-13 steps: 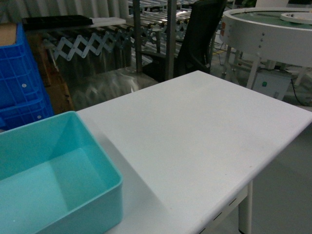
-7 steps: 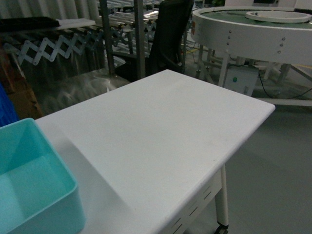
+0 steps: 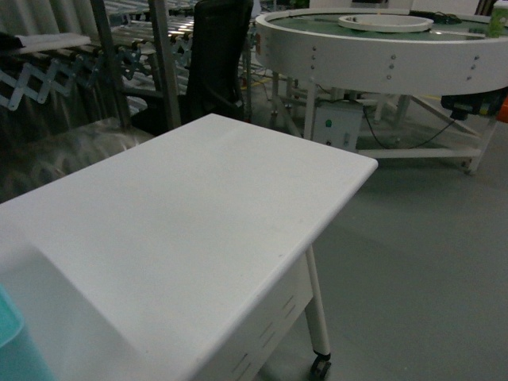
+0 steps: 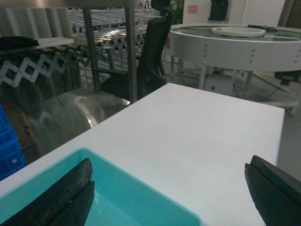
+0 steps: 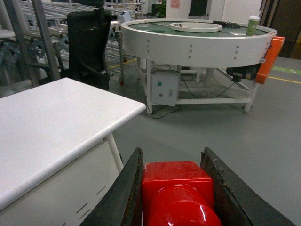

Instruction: Pick red block from blue box to shelf

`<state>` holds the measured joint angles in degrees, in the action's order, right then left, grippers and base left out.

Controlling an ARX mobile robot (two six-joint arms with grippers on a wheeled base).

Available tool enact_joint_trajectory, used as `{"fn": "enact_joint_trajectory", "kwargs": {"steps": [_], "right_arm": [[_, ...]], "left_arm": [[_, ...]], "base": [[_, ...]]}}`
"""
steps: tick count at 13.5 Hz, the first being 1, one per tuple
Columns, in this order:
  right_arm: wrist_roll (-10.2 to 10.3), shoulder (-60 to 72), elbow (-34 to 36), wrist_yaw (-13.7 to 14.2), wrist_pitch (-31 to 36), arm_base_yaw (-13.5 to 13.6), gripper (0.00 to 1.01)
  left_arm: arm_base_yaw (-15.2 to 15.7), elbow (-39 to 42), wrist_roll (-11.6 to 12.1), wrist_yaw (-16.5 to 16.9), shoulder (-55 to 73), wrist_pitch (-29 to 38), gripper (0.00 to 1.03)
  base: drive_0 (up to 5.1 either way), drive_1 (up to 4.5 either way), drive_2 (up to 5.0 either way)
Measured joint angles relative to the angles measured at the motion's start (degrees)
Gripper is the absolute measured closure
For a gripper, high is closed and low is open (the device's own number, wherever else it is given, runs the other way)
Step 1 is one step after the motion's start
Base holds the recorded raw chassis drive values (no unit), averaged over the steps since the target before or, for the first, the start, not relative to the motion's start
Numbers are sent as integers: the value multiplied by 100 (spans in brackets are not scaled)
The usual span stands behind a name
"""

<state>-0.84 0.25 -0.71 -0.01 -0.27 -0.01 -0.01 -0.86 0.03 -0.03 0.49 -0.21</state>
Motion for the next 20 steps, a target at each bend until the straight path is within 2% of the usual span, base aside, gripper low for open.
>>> {"fn": "enact_joint_trajectory", "kwargs": {"steps": [20], "right_arm": [[0,0,0,0,2,0,72]], "left_arm": [[0,0,-2,0,0,0,5]], "base": [[-158,-158,-158]]}}
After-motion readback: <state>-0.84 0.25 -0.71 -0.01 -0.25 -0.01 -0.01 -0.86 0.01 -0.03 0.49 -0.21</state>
